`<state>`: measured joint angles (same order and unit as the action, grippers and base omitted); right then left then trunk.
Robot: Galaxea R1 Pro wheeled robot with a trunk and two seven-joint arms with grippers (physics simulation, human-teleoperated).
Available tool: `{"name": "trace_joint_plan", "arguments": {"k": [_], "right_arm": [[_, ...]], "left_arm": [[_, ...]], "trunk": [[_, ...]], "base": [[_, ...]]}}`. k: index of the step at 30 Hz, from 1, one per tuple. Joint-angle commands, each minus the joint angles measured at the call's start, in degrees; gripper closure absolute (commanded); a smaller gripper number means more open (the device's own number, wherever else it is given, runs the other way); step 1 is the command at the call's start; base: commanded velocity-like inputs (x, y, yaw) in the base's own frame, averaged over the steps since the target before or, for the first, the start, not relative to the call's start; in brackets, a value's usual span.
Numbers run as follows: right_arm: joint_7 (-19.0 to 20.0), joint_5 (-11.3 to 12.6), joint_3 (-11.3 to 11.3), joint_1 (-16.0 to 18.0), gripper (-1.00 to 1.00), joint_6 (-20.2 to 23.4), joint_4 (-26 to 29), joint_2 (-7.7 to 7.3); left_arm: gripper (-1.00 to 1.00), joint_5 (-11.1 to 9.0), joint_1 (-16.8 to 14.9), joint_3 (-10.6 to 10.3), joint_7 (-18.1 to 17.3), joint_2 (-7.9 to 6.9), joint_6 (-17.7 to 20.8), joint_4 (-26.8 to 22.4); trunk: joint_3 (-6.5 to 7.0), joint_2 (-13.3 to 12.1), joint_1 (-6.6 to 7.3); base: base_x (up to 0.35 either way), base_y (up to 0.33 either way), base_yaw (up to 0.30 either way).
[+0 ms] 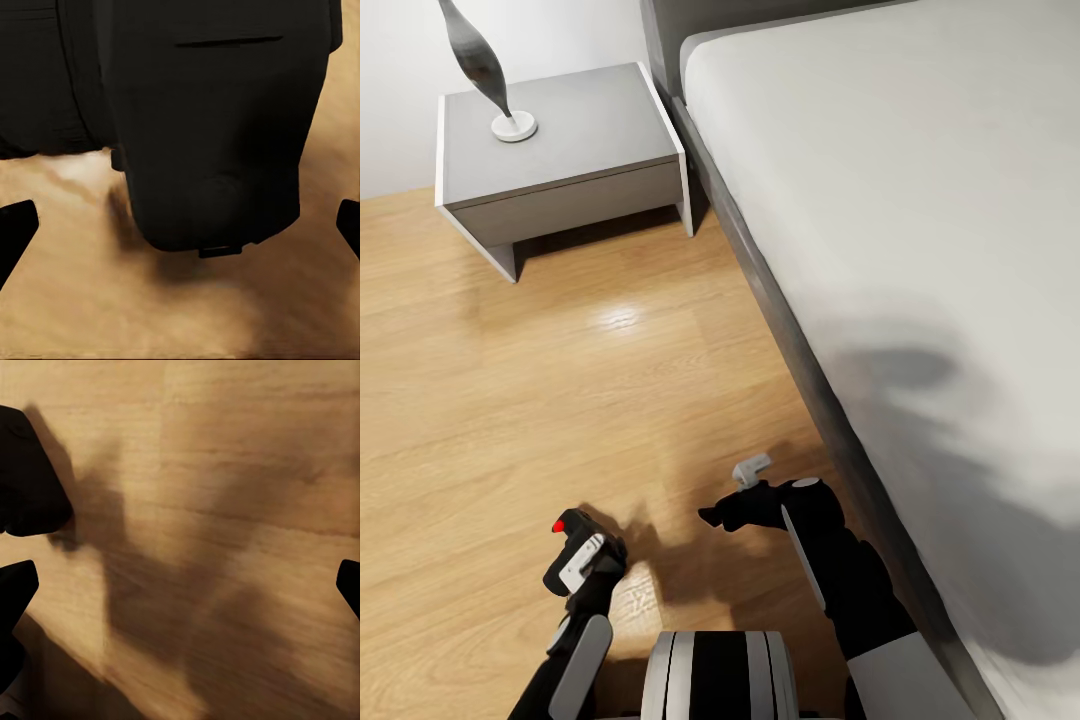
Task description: Attach the digital camera to the camera tripod in the bedroom.
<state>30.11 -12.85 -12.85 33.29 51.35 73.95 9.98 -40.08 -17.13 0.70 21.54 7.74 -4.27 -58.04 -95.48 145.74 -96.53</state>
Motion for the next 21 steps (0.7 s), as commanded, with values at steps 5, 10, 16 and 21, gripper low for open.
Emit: {"name": "trace_joint_plan", "arguments": {"k": [5, 10, 16, 21], "right_arm": [[0.5, -0.6, 0.0, 0.0, -1.00, 0.2, 0.1, 0.02], [0.5, -0.6, 0.1, 0.0, -1.00, 0.3, 0.1, 0.02], [0.5, -0.6, 0.1, 0.0, -1.00, 0.3, 0.0, 0.02], [0.5, -0.6, 0.1, 0.0, -1.00, 0.3, 0.0, 0.02]], "left_arm": [[-1.00, -0.5, 0.0, 0.0, 0.1, 0.05, -0.3, 1.1], [-1.00, -0.5, 0.0, 0.1, 0.1, 0.07, -0.3, 1.3], [-1.00, -0.6, 0.0, 0.1, 0.1, 0.08, -0.3, 1.3], [-1.00, -0.7, 0.0, 0.1, 0.1, 0.14, -0.3, 1.3]], "trunk": [[-0.03, 0.0, 0.01], [-0.03, 0.0, 0.01], [-0.03, 0.0, 0.01], [-0.03, 0.0, 0.01]], "base": [[0.000, 0.000, 0.000], [0.000, 0.000, 0.000], [0.000, 0.000, 0.000], [0.000, 0.000, 0.000]]}}
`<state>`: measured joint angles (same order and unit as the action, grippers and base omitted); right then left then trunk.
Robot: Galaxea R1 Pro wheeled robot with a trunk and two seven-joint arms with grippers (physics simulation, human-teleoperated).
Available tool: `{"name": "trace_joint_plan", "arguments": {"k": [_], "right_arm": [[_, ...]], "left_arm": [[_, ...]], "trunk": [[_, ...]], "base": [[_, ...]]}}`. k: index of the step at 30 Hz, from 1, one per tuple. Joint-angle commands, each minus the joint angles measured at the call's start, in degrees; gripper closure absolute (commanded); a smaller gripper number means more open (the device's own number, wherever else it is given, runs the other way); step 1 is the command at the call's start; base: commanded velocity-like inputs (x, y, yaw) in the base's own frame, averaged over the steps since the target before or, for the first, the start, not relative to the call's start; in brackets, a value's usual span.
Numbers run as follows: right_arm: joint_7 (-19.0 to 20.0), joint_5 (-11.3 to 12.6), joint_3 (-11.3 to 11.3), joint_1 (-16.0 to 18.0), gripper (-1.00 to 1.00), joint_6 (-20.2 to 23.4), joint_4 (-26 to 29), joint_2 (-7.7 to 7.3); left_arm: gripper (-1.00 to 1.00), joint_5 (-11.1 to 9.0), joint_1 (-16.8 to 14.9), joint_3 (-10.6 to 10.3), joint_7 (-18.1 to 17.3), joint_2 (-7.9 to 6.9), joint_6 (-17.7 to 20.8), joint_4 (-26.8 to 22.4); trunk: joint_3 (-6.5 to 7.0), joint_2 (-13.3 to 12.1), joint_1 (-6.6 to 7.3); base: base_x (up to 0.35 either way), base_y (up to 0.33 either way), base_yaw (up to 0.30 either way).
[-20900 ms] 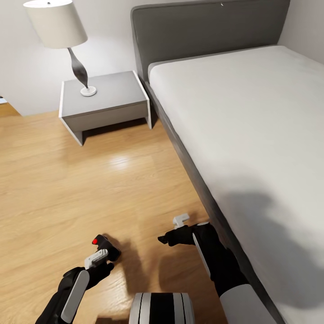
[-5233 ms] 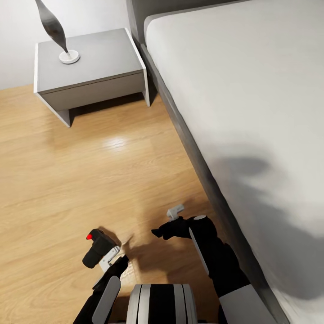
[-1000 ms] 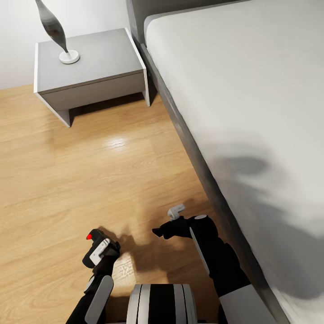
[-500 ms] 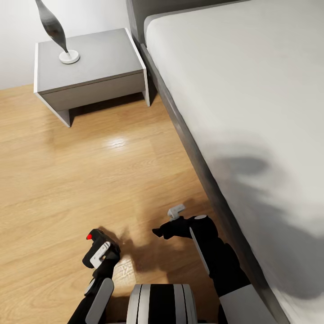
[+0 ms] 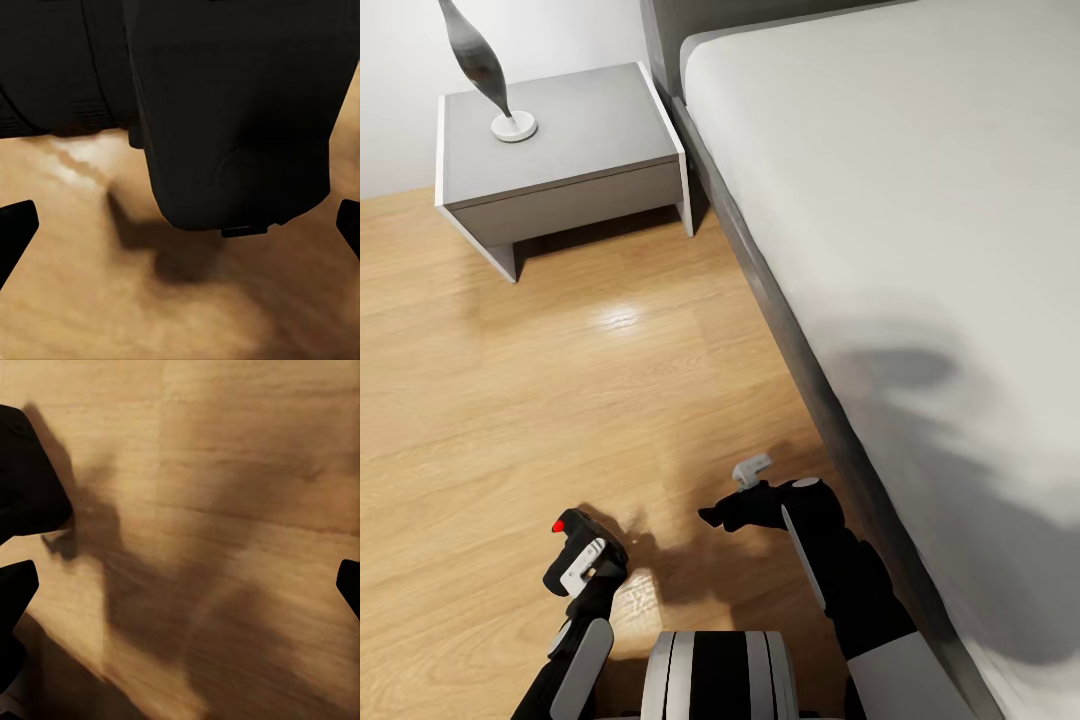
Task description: Attach the digital camera to the camera tripod in the bedroom.
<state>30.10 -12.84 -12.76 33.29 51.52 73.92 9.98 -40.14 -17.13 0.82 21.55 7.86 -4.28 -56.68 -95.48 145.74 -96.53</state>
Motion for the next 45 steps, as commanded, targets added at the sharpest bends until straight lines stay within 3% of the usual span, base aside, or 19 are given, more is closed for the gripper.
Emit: {"name": "trace_joint_plan", "arguments": {"k": [1, 45], "right_arm": [[0.5, -0.6, 0.0, 0.0, -1.00, 0.2, 0.0, 0.02], [0.5, -0.4, 0.1, 0.0, -1.00, -0.2, 0.0, 0.02]], "left_arm": [[-1.00, -0.6, 0.0, 0.0, 0.1, 0.03, -0.3, 0.0], [-1.00, -0.7, 0.0, 0.1, 0.0, 0.44, -0.4, -0.1]], "trunk": [[-0.03, 0.0, 0.01], [-0.03, 0.0, 0.01]], "base": [[0.000, 0.000, 0.000], [0.020, 0.000, 0.000]]}}
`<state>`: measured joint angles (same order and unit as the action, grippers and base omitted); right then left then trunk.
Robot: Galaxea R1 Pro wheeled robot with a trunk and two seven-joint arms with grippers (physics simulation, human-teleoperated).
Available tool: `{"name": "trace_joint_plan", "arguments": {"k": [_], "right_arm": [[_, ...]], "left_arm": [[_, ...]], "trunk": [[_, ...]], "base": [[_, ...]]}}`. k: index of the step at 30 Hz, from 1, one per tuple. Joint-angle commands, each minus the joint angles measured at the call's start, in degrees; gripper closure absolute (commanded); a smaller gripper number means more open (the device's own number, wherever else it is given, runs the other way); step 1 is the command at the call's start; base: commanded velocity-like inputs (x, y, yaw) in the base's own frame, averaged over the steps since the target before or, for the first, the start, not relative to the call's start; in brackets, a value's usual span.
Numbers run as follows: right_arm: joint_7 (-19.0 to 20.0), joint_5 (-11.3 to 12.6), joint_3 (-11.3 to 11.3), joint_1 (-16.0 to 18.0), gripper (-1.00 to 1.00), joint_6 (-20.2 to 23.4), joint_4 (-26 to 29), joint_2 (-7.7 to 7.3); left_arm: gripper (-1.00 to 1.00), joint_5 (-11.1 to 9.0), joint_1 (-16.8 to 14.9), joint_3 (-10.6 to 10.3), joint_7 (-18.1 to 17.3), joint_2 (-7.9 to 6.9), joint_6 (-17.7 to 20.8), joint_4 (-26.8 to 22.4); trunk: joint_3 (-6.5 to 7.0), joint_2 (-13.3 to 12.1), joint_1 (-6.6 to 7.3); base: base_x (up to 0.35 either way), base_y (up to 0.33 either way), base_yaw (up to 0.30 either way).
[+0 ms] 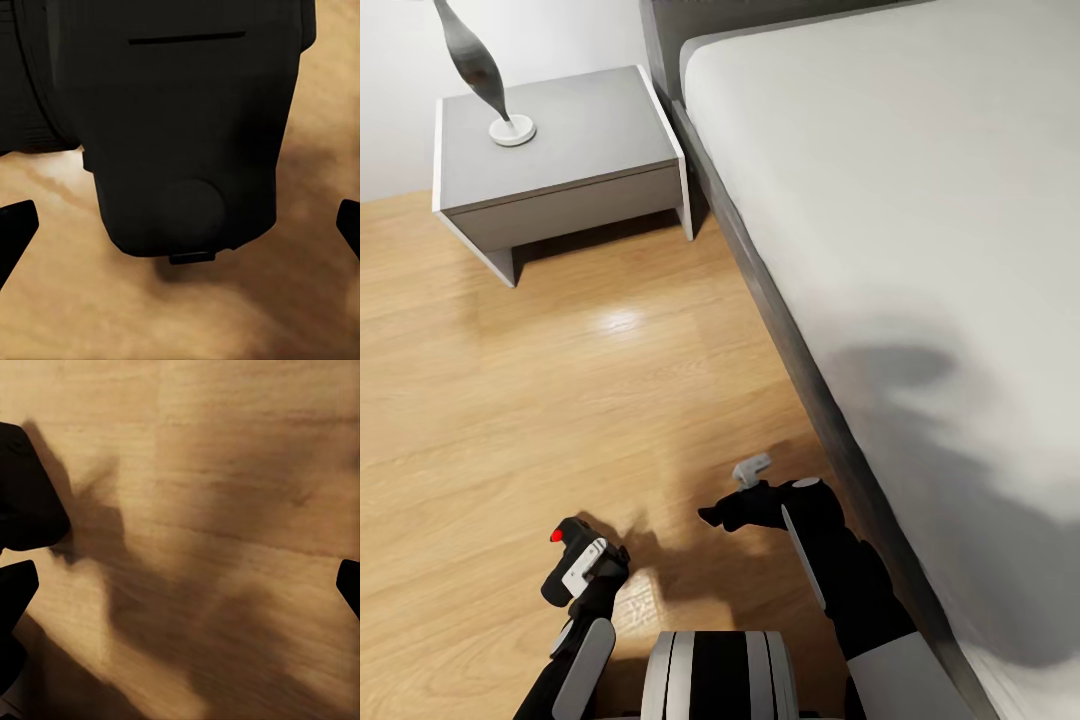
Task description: Attach the digital camera to the camera tripod in the bedroom.
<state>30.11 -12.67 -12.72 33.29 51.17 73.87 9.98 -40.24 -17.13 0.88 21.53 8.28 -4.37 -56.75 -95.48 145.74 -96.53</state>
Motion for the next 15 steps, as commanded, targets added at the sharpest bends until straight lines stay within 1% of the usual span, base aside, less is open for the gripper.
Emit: {"name": "trace_joint_plan", "arguments": {"k": [1, 15], "right_arm": [[0.5, -0.6, 0.0, 0.0, -1.00, 0.2, 0.1, 0.02], [0.5, -0.6, 0.0, 0.0, -1.00, 0.2, 0.1, 0.02]], "left_arm": [[-1.00, -0.6, 0.0, 0.0, 0.1, 0.03, -0.3, 0.0], [-1.00, -0.5, 0.0, 0.0, 0.1, -0.01, -0.4, 0.1]], "trunk": [[-0.03, 0.0, 0.01], [-0.03, 0.0, 0.01]], "base": [[0.000, 0.000, 0.000], [0.000, 0.000, 0.000]]}}
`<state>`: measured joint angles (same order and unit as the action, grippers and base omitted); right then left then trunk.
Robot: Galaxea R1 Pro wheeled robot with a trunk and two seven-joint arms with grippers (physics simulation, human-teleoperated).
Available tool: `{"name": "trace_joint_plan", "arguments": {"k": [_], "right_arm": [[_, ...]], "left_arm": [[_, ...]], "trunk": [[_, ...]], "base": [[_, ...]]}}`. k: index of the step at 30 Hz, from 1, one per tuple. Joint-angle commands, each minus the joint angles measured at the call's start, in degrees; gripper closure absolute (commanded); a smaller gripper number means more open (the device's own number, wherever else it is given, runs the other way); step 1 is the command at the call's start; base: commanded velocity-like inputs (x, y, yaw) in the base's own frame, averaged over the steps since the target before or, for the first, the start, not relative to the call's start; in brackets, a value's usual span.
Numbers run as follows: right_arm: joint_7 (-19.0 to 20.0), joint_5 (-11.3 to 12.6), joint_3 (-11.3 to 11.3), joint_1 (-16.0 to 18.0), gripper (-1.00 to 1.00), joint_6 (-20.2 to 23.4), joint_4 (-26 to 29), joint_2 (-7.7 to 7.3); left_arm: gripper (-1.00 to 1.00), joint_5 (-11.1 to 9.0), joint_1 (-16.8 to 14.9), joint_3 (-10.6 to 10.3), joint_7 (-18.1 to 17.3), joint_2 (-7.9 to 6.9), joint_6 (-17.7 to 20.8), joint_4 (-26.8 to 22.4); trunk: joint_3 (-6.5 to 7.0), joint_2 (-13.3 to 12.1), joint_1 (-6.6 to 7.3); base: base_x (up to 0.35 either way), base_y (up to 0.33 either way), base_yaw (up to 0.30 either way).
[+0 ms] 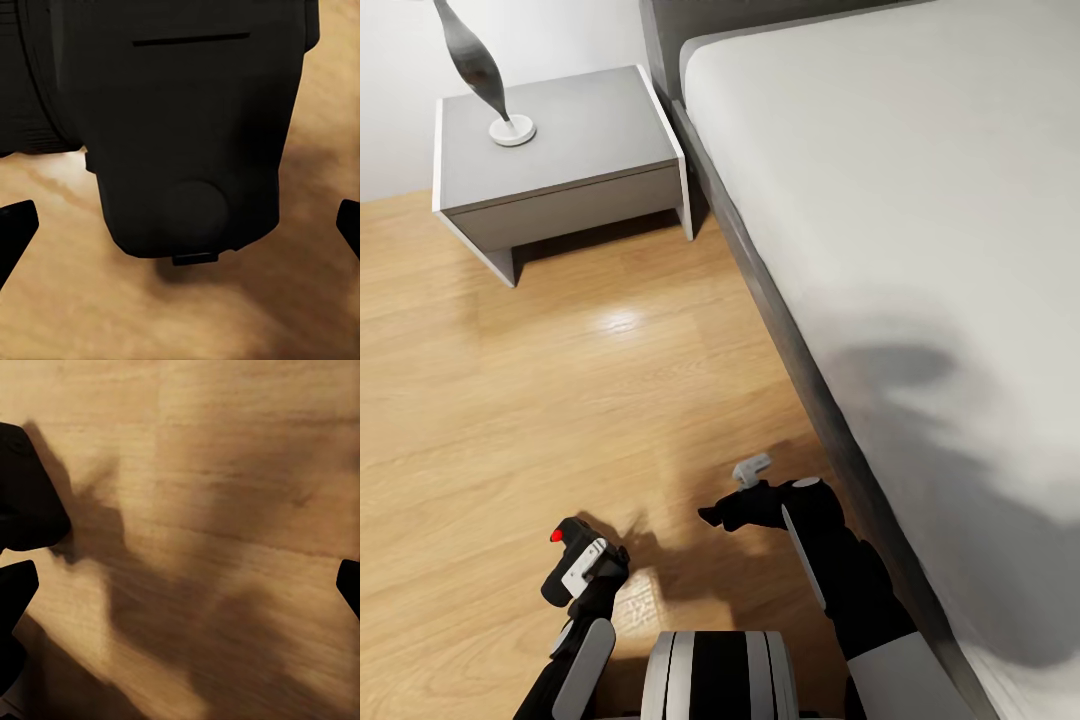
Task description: Attach the digital camera to the camera tripod in the bedroom.
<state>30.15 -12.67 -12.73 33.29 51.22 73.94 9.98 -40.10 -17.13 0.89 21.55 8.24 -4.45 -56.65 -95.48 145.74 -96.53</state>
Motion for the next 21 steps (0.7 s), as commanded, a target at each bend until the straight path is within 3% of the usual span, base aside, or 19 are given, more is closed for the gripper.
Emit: {"name": "trace_joint_plan", "arguments": {"k": [1, 15, 21], "right_arm": [[0.5, -0.6, 0.0, 0.0, -1.00, 0.1, 0.1, 0.02], [0.5, -0.6, 0.0, 0.0, -1.00, 0.2, 0.1, 0.02], [0.5, -0.6, 0.0, 0.0, -1.00, 0.2, 0.1, 0.02]], "left_arm": [[-1.00, -0.6, 0.0, 0.0, 0.1, 0.02, -0.3, 0.0], [-1.00, -0.7, 0.0, 0.0, 0.1, 0.07, -0.3, -0.1], [-1.00, -0.6, 0.0, 0.0, 0.1, 0.10, -0.4, 0.0]], "trunk": [[-0.03, 0.0, 0.01], [-0.03, 0.0, 0.01], [-0.03, 0.0, 0.01]], "base": [[0.000, 0.000, 0.000], [0.002, 0.000, 0.000], [0.116, 0.000, 0.000]]}}
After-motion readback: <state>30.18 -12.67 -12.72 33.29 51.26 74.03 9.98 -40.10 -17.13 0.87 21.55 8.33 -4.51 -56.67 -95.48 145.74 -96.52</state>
